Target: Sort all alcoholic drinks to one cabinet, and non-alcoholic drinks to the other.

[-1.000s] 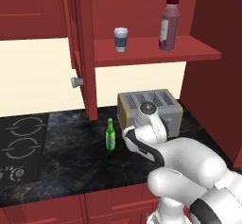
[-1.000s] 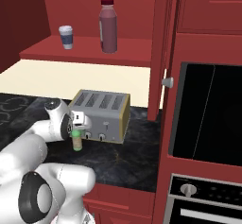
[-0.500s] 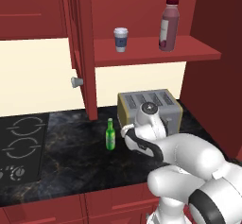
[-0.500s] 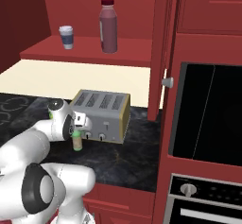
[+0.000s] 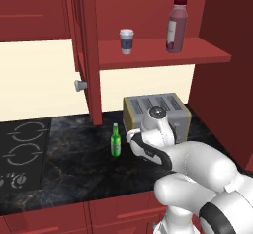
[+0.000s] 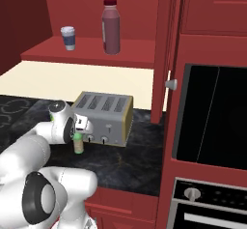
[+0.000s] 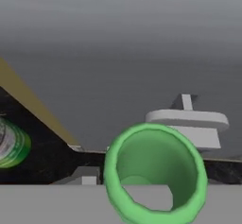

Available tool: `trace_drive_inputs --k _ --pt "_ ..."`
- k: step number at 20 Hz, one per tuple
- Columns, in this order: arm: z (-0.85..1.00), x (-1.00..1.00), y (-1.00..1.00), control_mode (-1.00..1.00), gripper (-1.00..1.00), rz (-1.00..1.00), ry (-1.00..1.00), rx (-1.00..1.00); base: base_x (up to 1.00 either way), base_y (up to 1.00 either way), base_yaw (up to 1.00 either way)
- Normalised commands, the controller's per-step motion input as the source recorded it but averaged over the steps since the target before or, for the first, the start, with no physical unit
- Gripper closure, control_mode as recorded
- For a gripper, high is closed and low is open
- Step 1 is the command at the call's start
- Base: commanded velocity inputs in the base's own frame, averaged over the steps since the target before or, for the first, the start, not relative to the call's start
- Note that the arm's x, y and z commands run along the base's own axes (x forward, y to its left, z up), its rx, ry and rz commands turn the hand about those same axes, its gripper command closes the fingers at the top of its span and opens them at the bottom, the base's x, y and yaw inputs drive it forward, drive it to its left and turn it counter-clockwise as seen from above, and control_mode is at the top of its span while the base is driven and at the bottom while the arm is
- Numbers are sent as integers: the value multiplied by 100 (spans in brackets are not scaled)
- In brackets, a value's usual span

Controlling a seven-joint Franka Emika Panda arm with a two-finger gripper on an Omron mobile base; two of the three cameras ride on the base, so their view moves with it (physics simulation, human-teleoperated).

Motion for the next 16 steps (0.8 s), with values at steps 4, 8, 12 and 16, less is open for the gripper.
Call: trace_drive_inputs --k 4,8,12,16 --pt "-11 0 -24 -100 100 0 0 -7 0 0 0" --pt "-1 -6 -29 -100 100 2 0 -8 0 0 0" --pt "11 -31 -34 -100 100 4 -6 -2 0 0 0" --pt "29 -42 -36 -100 100 6 -13 0 0 0 0"
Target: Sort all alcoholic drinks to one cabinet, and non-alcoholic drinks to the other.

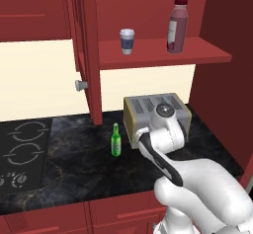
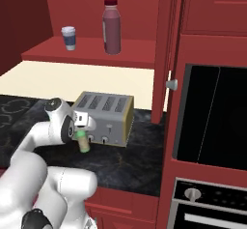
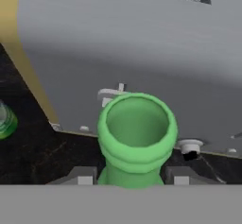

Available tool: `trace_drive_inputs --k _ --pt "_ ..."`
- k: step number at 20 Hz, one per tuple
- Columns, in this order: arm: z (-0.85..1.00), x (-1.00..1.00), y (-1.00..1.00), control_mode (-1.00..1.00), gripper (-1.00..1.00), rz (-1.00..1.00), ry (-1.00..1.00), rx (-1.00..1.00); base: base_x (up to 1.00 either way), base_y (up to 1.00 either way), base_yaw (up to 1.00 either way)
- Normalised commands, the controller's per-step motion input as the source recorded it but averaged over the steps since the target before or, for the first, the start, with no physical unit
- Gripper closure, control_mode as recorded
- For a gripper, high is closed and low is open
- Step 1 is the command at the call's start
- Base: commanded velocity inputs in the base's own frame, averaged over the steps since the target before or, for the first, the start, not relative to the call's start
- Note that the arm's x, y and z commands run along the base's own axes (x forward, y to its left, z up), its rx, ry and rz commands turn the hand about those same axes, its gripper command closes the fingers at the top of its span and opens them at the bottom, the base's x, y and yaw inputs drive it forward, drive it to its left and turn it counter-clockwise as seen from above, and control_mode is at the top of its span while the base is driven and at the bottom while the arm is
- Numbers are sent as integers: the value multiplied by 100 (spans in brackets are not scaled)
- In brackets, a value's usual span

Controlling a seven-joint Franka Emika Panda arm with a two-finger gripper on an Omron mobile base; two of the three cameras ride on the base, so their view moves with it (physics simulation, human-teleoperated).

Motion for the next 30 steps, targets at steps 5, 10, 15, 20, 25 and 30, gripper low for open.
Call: trace_drive_inputs --k 5,10,15,20,25,30 --pt "34 -44 -31 -100 100 5 -11 2 0 0 0" --pt "35 -47 -19 -100 100 3 -10 1 0 0 0" --pt "44 -44 -15 -100 100 2 -8 3 0 0 0" --pt "50 -37 -14 -100 100 1 -5 4 0 0 0" --pt "42 -36 -11 -100 100 0 -7 4 0 0 0" --pt "34 -28 -3 -100 100 0 -10 5 0 0 0"
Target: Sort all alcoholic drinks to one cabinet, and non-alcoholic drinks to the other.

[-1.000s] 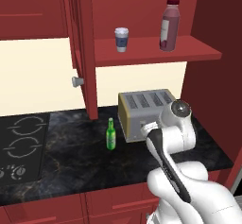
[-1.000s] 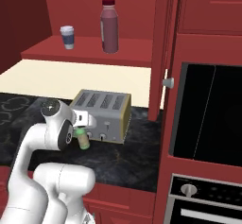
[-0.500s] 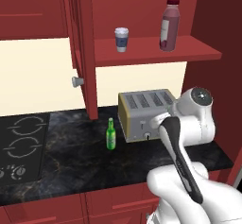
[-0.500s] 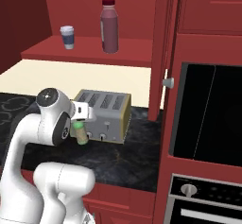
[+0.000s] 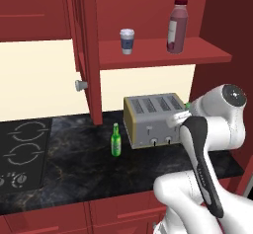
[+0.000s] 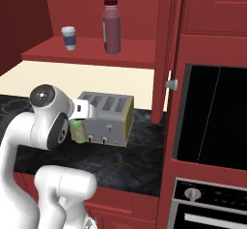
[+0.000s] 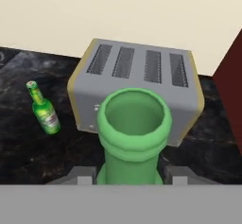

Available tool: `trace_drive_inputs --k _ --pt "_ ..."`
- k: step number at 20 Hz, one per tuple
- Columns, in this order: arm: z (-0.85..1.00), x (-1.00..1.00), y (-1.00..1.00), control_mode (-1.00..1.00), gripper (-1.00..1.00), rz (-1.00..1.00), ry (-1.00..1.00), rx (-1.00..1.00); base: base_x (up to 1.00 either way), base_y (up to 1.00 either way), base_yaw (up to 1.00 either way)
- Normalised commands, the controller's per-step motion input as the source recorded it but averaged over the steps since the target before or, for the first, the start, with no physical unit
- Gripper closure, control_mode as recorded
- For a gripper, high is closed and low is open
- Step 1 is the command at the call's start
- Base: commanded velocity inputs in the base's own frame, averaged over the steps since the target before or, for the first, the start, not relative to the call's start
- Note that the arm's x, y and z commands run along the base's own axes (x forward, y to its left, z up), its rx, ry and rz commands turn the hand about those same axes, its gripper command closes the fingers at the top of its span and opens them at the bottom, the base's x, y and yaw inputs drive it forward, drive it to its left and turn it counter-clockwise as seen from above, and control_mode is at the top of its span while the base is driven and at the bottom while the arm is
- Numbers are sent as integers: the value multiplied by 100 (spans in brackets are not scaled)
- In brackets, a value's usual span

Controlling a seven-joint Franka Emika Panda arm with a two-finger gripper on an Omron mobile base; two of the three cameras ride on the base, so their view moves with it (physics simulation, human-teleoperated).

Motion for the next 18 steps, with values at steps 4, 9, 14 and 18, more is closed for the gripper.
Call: trace_drive_inputs --k 4,9,14,18 --pt "34 -22 -1 -100 100 -1 -10 4 0 0 0" --pt "40 -24 0 -100 100 -3 -7 4 0 0 0" --pt "39 -26 0 -100 100 -7 -5 3 0 0 0" --pt "41 -23 -5 -100 100 -8 -4 2 0 0 0"
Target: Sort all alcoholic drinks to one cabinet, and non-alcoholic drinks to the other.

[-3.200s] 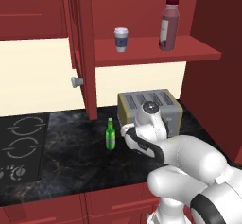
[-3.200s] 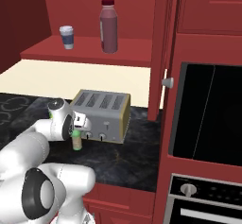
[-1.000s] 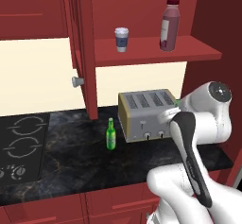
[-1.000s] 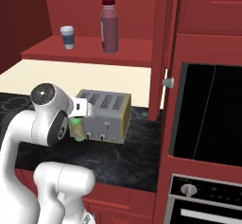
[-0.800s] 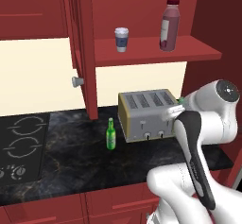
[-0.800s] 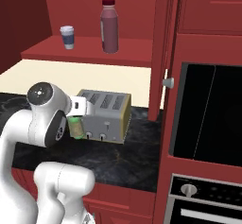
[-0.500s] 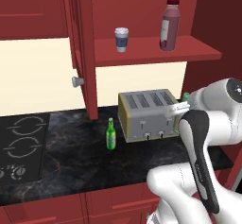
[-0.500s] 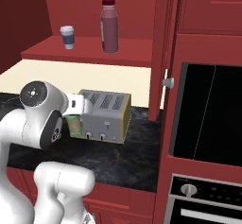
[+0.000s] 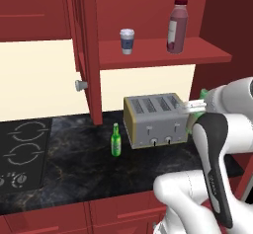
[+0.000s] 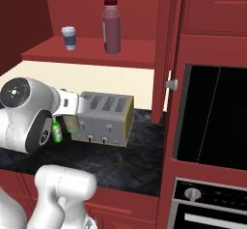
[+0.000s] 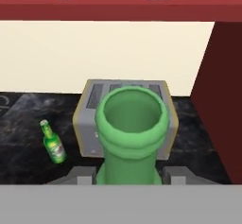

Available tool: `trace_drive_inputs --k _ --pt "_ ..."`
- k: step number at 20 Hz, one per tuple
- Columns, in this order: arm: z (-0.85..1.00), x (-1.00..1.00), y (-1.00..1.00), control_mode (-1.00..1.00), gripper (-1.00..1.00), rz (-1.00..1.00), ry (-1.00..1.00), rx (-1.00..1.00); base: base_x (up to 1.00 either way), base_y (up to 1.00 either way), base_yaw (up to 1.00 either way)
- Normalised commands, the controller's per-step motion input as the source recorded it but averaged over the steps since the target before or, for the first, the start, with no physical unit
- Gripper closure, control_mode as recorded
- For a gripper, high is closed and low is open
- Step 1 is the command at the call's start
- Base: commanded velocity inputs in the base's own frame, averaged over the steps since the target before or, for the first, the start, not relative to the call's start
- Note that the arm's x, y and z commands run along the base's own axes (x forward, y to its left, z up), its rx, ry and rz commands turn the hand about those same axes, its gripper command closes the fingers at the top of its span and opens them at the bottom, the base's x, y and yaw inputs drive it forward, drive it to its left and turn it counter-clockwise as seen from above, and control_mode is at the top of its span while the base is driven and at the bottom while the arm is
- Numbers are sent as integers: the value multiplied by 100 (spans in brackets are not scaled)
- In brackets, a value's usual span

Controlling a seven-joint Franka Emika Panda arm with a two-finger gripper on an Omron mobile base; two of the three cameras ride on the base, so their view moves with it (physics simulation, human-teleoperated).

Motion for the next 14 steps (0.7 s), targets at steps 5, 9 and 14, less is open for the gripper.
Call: trace_drive_inputs --k 5,9,14 --pt "40 -17 -9 -100 100 -7 -5 2 0 0 0" --pt "36 -16 -11 -100 100 -5 -5 0 0 0 0" --pt "26 -14 -9 -100 100 -1 -7 0 0 0 0"
